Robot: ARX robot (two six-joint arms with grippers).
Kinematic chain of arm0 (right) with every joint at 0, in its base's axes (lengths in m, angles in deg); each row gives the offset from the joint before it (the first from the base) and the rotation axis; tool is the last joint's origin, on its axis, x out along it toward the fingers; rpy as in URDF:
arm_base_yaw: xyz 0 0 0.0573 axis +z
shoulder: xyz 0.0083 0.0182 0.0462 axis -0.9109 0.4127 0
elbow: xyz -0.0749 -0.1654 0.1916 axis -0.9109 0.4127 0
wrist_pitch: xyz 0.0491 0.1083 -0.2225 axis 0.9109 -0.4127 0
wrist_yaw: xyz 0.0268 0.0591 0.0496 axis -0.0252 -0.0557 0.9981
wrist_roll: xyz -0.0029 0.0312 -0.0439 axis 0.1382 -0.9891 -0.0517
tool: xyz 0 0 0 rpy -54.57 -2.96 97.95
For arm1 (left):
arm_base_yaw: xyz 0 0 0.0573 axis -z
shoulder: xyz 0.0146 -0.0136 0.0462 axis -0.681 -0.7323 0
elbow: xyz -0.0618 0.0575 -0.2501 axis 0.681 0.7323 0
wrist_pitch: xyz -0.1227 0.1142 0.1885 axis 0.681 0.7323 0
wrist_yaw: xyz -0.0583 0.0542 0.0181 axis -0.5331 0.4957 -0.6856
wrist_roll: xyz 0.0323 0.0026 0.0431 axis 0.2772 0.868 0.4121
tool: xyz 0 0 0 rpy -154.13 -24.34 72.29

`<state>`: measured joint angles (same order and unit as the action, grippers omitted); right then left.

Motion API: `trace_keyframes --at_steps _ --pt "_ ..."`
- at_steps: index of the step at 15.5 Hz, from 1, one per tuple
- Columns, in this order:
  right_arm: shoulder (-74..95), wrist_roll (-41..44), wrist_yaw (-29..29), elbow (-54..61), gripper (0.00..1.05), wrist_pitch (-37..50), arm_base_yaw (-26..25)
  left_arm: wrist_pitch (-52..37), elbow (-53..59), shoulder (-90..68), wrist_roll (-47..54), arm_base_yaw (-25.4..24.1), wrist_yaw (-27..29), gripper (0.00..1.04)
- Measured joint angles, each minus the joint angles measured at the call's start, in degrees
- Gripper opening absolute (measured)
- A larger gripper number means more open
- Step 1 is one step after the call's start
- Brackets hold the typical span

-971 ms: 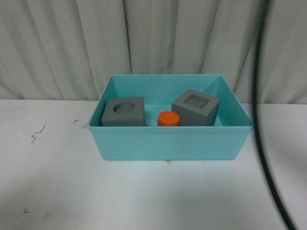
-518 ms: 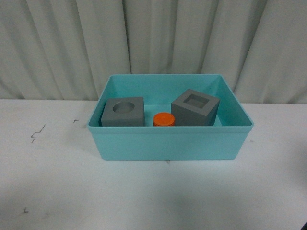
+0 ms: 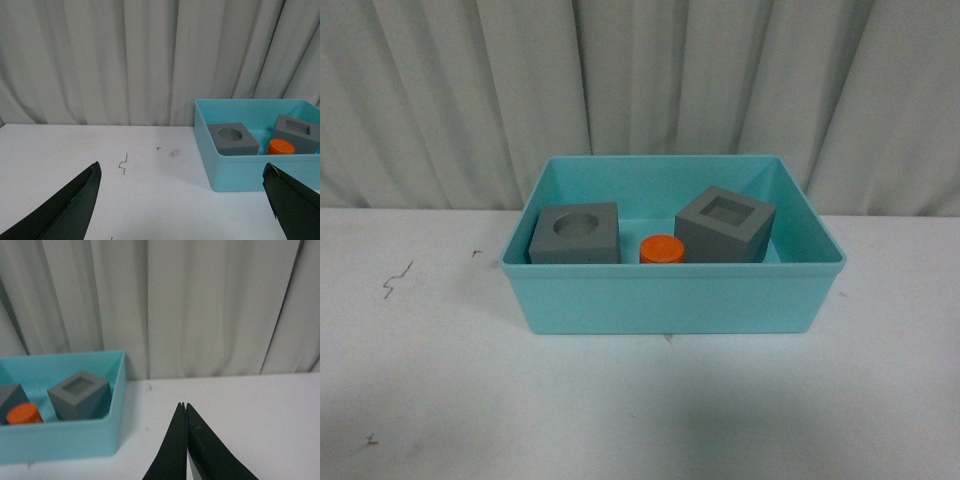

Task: Place gray and orange parts in blue box

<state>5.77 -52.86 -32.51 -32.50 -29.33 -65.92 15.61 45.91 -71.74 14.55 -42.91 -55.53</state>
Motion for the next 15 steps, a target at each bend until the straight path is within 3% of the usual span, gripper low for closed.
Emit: trace_keyframes --at_steps 7,15 --pt "-10.1 0.0 0.0 2.3 0.02 -8.7 0.0 0.0 0.0 0.0 0.0 0.0 0.0 0.98" --pt "-29.1 0.0 0.0 2.7 0.02 -26.5 0.0 0.0 0.0 0.0 0.0 0.0 0.0 0.98"
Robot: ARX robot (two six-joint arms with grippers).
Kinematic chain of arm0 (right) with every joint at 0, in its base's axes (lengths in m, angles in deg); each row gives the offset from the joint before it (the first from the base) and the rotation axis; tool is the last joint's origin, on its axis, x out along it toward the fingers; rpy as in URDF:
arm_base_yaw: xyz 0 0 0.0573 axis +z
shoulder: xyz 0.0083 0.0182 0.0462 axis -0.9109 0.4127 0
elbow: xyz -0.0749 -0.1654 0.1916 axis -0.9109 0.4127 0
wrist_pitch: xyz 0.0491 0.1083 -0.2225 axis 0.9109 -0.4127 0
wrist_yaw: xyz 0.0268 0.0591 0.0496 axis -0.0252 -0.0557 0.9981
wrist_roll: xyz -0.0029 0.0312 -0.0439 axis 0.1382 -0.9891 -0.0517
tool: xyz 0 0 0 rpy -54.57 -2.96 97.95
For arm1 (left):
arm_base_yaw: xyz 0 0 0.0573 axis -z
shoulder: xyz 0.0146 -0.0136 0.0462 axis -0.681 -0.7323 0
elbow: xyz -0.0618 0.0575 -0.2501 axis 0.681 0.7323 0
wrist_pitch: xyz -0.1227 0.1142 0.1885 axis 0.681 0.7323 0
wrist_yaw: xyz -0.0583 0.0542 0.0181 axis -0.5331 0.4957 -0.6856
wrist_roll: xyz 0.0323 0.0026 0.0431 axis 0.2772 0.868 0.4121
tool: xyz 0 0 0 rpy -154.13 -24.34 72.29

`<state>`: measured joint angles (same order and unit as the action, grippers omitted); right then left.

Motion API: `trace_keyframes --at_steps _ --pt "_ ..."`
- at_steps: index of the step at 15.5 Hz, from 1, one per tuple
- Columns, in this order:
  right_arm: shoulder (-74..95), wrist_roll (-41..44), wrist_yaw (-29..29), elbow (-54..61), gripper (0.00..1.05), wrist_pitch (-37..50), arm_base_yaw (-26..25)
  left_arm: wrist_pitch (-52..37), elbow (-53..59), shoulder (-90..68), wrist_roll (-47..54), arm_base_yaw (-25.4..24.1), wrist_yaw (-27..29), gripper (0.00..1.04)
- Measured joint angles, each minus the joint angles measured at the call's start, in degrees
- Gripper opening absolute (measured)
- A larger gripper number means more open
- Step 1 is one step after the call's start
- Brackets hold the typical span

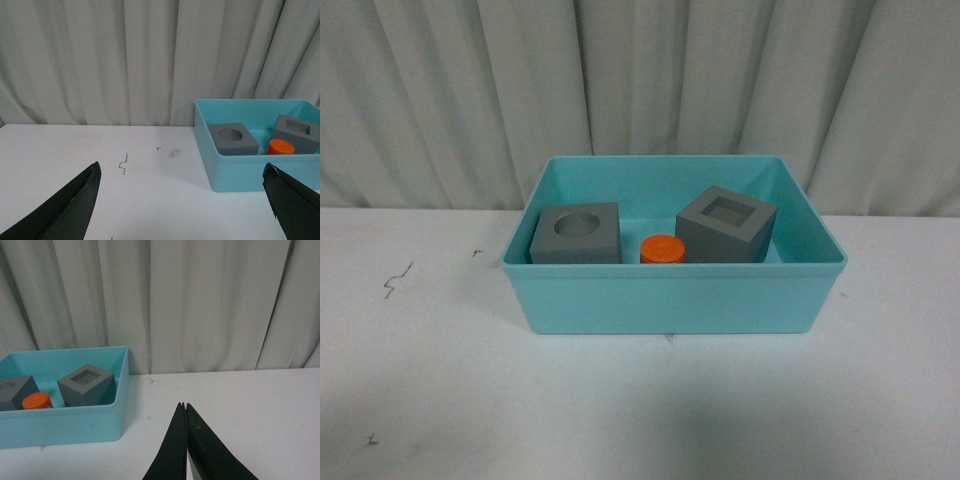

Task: Place gray and orange parts in blue box

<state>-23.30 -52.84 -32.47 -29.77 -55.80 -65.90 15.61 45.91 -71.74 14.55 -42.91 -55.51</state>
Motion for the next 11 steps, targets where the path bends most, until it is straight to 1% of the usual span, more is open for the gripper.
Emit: trace_keyframes --at_steps 5,11 --pt "-7.9 0.0 0.0 0.0 0.02 -7.8 0.0 0.0 0.0 0.0 0.0 0.0 0.0 0.98" --pt "-13.9 0.0 0.0 0.0 0.02 -14.3 0.0 0.0 0.0 0.0 0.0 0.0 0.0 0.98"
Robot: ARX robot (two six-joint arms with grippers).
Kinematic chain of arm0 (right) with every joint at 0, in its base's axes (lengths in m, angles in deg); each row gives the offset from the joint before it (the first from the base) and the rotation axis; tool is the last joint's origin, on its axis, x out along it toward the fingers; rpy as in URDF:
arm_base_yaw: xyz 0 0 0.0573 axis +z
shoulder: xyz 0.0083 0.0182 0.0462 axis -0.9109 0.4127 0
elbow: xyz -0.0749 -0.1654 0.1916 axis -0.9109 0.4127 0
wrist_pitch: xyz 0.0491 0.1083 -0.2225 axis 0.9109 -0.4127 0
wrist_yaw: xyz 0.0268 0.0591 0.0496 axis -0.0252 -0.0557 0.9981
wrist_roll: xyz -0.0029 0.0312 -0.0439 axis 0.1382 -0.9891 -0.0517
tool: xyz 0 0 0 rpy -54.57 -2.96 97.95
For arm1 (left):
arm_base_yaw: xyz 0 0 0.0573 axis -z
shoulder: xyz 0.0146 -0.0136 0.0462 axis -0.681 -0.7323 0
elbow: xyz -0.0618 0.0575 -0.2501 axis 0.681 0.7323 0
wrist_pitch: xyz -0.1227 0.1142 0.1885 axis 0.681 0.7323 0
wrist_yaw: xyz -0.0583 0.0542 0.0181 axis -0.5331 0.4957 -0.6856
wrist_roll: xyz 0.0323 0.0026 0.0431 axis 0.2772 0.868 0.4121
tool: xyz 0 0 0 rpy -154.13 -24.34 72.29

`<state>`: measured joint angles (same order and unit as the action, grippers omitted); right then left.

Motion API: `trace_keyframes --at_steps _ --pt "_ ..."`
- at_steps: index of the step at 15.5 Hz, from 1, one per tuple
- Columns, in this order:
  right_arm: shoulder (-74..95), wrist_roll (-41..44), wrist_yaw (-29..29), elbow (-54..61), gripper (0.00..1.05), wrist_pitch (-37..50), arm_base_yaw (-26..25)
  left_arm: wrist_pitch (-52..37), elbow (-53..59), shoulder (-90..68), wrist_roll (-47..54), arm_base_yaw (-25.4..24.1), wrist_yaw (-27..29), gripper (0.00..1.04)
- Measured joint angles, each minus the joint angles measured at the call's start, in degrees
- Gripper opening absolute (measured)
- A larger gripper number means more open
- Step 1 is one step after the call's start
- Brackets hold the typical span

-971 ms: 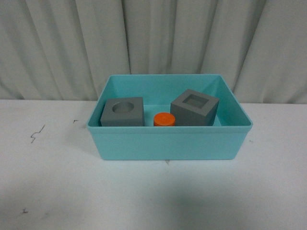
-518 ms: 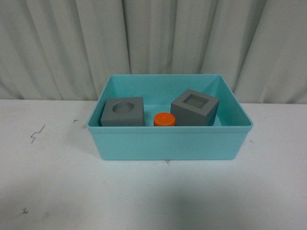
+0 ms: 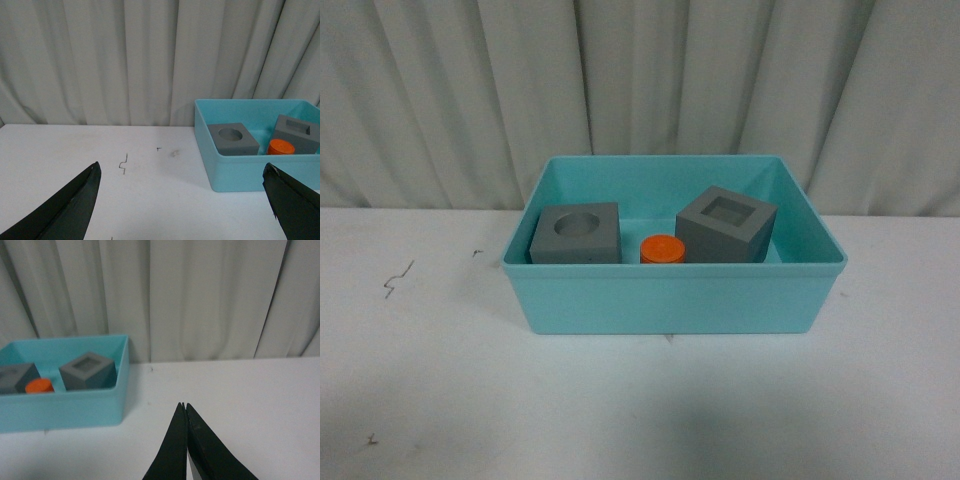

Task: Place gray and orange parts in blue box

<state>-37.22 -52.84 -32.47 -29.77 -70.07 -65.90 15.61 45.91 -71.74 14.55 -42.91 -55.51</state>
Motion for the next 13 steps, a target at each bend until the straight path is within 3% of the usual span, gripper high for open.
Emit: trace_keyframes --at_steps 1,8,13 --pt "-6.1 0.0 0.1 0.0 0.02 -8.9 0.0 0.0 0.0 0.0 0.0 0.0 0.0 0.98" --pt "-9.1 0.0 0.2 0.0 0.02 -9.3 0.0 0.0 0.0 0.0 0.0 0.0 0.0 0.98" --pt "-9.1 0.0 0.2 0.0 0.62 -9.3 0.0 0.0 0.0 0.0 0.0 0.0 0.0 0.98"
